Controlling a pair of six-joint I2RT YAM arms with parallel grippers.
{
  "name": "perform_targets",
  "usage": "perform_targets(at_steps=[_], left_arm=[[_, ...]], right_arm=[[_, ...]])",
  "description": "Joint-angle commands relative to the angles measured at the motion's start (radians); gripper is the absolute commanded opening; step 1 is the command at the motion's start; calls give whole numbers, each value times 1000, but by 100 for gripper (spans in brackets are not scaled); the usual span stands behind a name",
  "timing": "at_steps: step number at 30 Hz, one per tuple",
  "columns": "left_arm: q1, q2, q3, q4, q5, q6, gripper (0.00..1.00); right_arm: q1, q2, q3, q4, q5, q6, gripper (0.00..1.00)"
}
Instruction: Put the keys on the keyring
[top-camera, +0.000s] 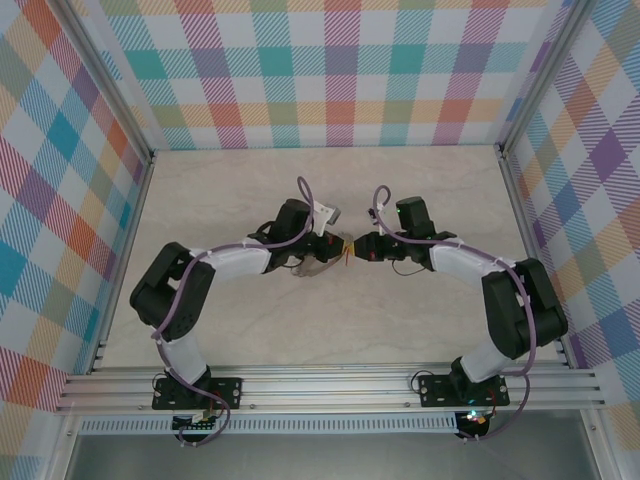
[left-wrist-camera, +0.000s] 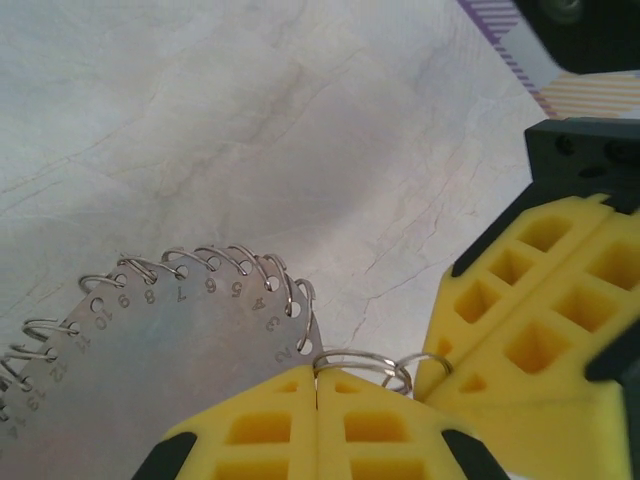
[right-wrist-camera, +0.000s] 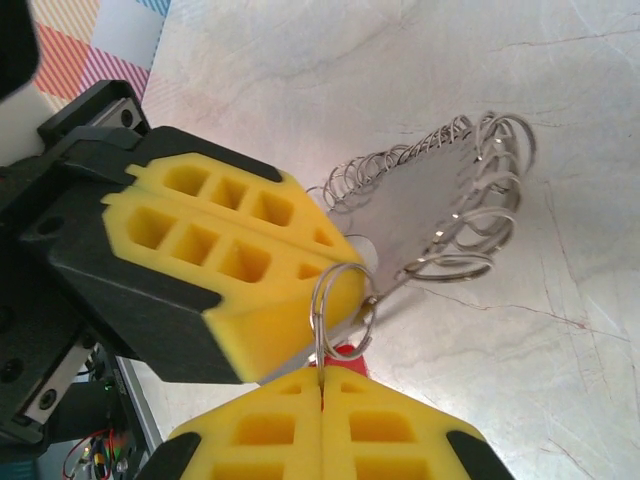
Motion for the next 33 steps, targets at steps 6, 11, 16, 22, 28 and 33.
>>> perform_targets(at_steps=[6,11,16,22,28,33], left_arm=[[-13,-166,-30,126,-14,-46,0],[-15,-215,-27,117,-12,-56,0],[-14,-224,-8,40,-9,-18,0],[-13,-208,-4,-33,-8,49,29],[-13,-146,12,-83,-16,101,36],[-12,-84,32,-91,3,120,37]], right_arm=[[-14,-82,-17,-19,-53,10,0],[-14,-121,-15,-35,-61,13,0],[-14,-145,-2,-51,-76,9,0],[-13,-144,11,-84,-76,-26,0],[-15,-134,-1,-82,-85,-41,0],[-18,-130,-16,-78,-88,-42,0]])
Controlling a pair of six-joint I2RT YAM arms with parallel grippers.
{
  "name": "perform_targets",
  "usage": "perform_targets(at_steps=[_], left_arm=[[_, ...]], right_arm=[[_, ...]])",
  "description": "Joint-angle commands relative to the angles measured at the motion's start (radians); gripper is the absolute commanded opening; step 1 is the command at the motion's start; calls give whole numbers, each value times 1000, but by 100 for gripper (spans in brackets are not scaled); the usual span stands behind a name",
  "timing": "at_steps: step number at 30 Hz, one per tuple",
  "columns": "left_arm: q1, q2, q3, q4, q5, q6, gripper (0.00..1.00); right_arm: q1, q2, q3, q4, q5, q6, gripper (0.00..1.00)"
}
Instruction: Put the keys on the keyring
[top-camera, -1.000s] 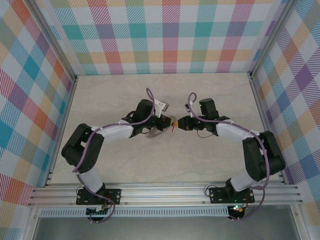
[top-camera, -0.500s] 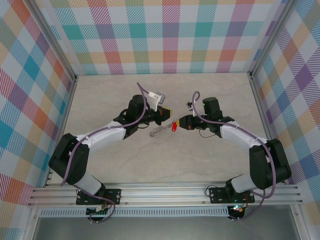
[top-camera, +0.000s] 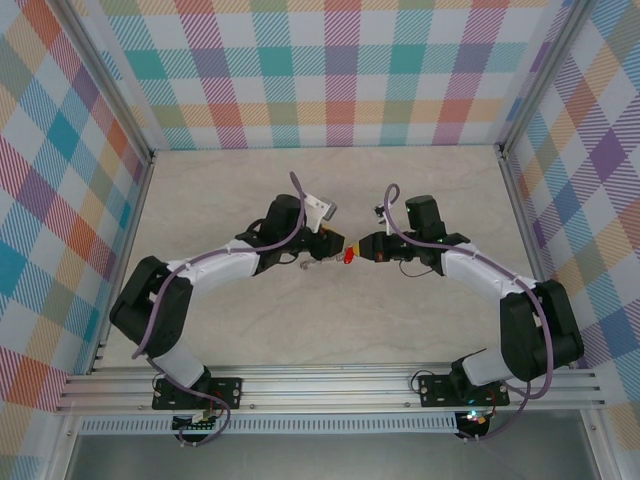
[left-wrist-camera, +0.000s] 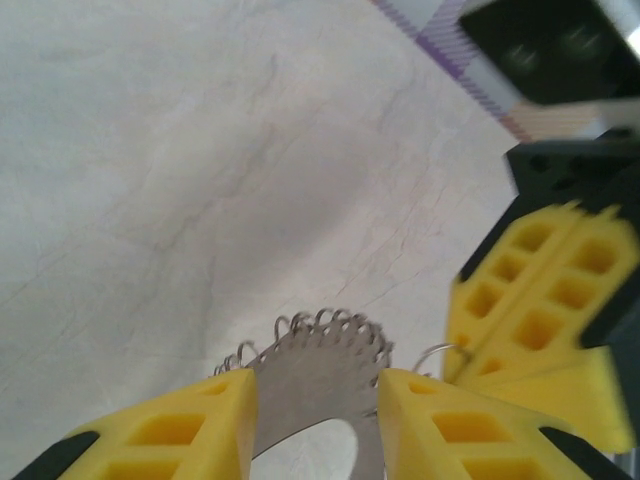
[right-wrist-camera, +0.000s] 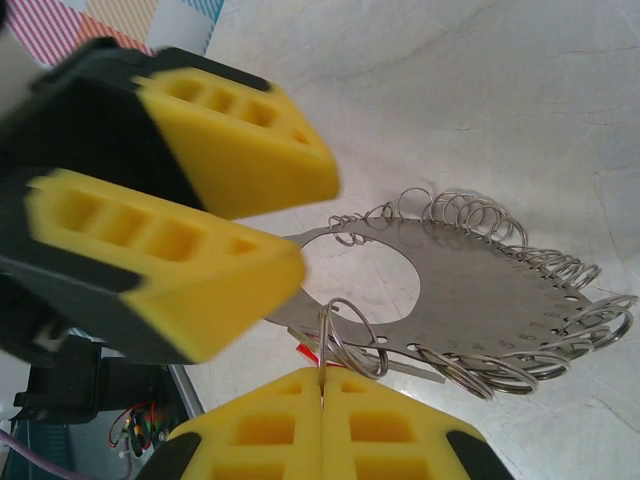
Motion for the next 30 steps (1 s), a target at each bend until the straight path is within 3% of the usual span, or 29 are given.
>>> perform_targets(at_steps=[1,13,30], left_arm=[[-13,35,41,-24,22,40,37],[-34,74,22,44,142,23,38],[-51,55,-20,35,117,29,40]], right_arm=[[-6,-1,-8,6,-34,-33,0],[-15,3,-57,19,-20,-35,0],[-40,2,-90,21,-17,-44,0]])
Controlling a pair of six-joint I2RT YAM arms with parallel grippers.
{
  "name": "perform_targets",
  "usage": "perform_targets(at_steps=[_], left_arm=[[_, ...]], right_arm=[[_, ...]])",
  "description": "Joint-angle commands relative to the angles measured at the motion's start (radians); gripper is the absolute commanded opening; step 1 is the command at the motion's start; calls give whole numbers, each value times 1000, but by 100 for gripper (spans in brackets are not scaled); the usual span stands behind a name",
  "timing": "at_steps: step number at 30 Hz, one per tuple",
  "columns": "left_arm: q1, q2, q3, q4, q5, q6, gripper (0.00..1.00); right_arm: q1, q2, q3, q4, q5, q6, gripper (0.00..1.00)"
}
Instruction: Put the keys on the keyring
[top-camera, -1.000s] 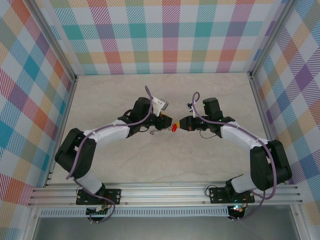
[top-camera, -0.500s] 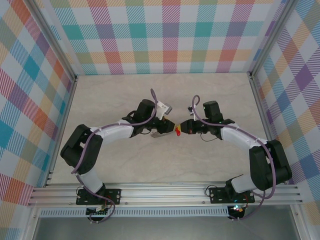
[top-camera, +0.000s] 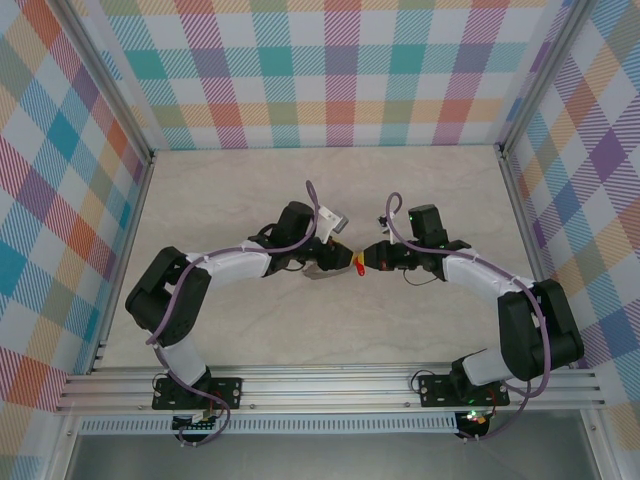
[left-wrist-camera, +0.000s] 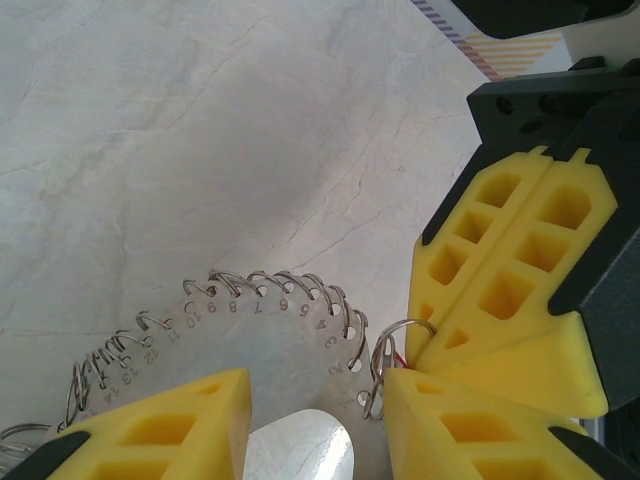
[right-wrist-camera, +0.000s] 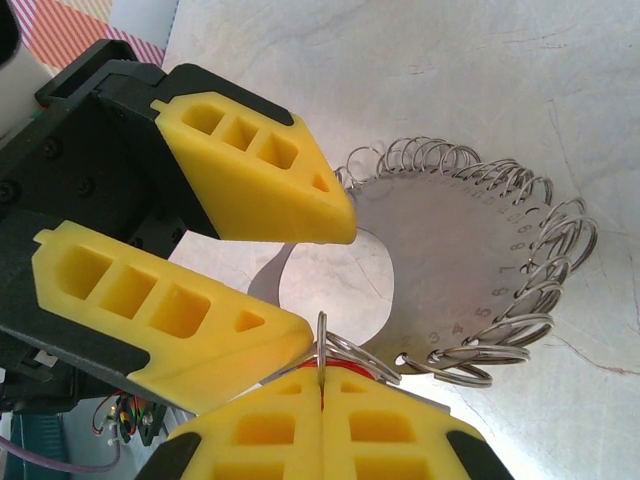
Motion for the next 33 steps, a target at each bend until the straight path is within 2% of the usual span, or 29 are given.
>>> perform_targets(at_steps=[1,15,25,28,33], left_arm=[[-18,-32,-24,12,3,6,40],[-19,-57,-53,11,21,-4,42],[-55,15,0,34,35,-14,42],[-61,48,12,61,39,-32,40],[-60,67,27,81,44,-43,30]], right_arm=[[-12,1,-16,22,-14,-25,0],[-17,1,-24,36,-22,-17,0],[-17,18,-43,76,-37,8,0],[-17,20,-53,80,-35,10,0],[-19,14,-50,72,-31,6,0]])
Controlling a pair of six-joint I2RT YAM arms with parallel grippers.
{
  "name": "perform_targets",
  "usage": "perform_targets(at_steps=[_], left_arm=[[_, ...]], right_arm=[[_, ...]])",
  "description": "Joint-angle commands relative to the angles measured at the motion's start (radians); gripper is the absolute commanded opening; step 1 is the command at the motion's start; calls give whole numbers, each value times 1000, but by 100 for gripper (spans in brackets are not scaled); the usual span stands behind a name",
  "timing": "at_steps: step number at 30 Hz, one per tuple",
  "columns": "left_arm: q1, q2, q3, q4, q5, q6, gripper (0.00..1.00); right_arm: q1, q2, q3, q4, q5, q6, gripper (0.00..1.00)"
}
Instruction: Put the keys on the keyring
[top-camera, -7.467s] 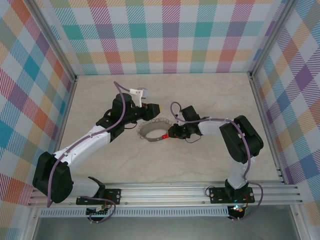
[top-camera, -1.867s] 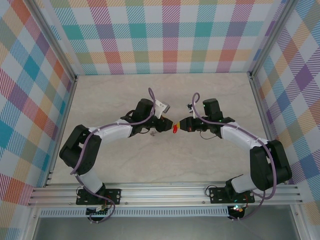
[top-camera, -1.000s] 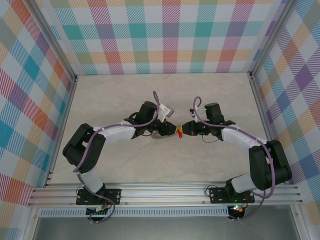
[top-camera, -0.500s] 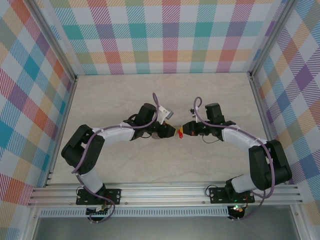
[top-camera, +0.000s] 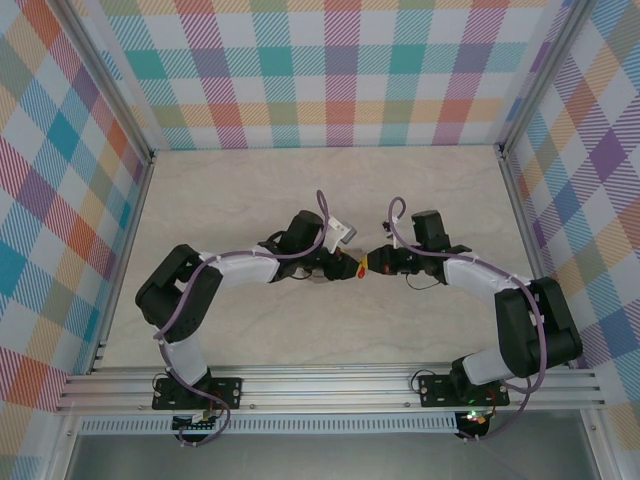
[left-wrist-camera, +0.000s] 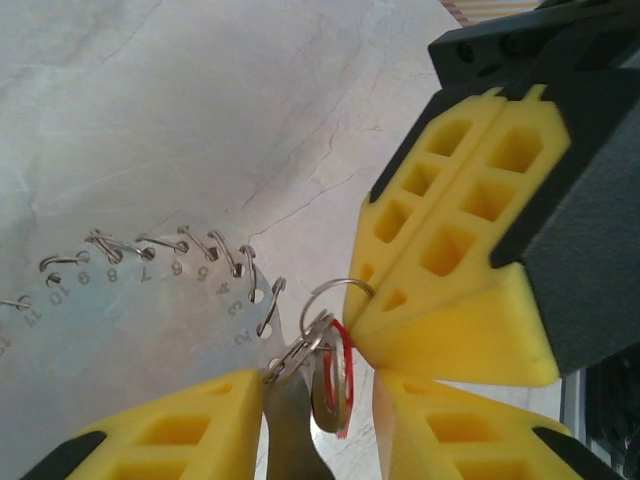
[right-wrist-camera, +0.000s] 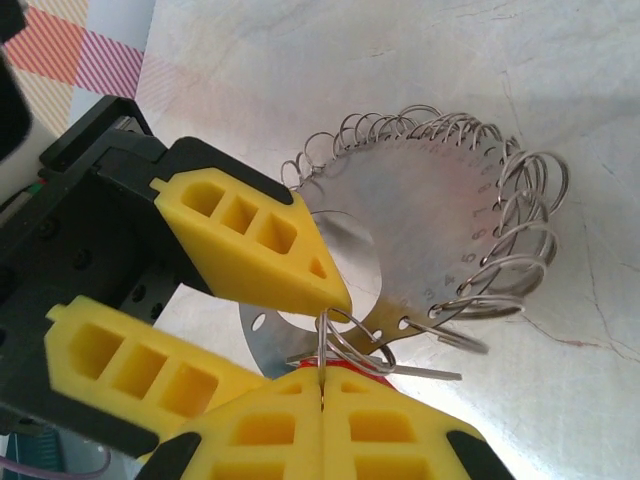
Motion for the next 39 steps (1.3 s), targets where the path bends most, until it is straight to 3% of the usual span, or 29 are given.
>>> perform_targets(at_steps=[1,12,39], left_arm=[[-10,12,40,46,24,-11,29],[-10,21,44,73,39,-30,0],[-1,-215,6,44,-65,-23,0]], right_arm=[[-1,-2,2,26,-31,-2,0],[-5,-3,10,9,-25,-10,0],[-39,-17,21,-29,21,-6,0]])
